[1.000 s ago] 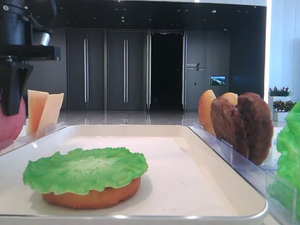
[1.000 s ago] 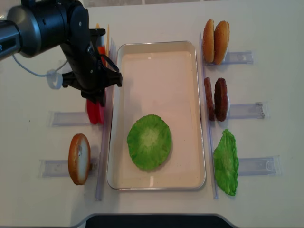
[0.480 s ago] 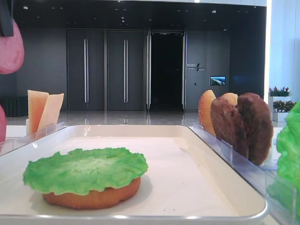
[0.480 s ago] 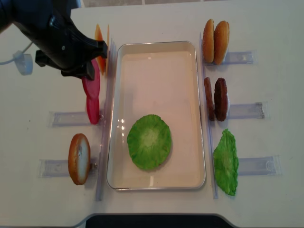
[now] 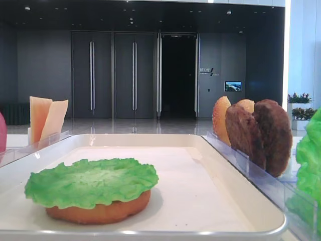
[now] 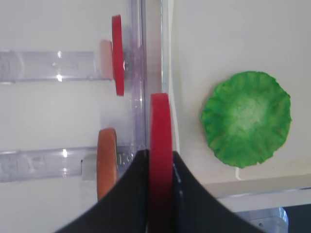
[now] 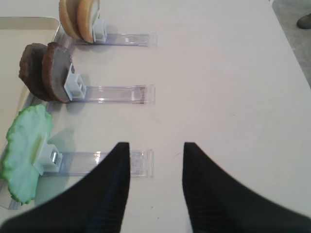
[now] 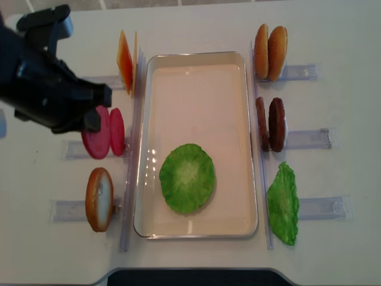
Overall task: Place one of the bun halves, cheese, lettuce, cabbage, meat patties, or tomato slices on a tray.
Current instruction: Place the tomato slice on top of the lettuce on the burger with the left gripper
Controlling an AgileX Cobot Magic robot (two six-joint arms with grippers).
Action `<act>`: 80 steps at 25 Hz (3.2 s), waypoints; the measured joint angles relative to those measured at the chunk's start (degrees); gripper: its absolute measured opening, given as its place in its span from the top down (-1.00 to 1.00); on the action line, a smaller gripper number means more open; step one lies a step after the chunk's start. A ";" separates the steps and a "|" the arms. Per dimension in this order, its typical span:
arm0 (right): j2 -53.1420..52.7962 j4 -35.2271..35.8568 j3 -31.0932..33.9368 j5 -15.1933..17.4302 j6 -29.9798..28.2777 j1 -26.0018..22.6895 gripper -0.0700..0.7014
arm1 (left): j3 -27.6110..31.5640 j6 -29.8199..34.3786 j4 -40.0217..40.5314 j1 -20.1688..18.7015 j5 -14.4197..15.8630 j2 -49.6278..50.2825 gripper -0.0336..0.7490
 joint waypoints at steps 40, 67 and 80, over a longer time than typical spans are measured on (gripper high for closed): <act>0.00 0.00 0.00 0.00 0.00 0.00 0.08 | 22.05 67.27 -81.34 0.00 -18.69 8.47 0.78; 0.00 0.00 0.00 0.00 0.09 0.59 0.08 | 28.35 94.39 -96.30 0.00 -17.82 25.32 0.78; 0.00 0.00 0.00 0.00 0.21 0.59 0.08 | 28.35 96.37 -96.42 0.00 -20.22 25.32 0.78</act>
